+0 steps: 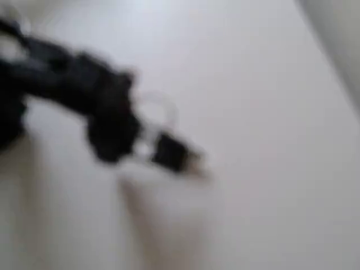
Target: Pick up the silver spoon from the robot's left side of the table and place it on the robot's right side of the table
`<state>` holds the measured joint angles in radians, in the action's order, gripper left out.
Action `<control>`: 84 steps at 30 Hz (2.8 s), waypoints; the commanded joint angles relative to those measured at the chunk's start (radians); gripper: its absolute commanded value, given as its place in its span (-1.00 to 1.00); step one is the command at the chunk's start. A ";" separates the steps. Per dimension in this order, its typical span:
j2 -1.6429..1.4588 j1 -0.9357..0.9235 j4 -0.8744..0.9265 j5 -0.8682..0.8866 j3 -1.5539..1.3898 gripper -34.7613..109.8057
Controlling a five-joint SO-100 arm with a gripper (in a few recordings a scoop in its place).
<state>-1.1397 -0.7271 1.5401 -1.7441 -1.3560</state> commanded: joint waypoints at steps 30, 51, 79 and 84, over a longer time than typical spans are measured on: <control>-1.945 0.615 0.314 1.766 -0.443 -0.52; -2.155 0.242 -0.126 1.545 -1.440 -0.54; -2.155 0.190 -0.184 1.534 -1.594 -0.54; -2.155 0.190 -0.184 1.534 -1.594 -0.54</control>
<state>-3.2935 -0.5292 1.3545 -0.1979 -2.9483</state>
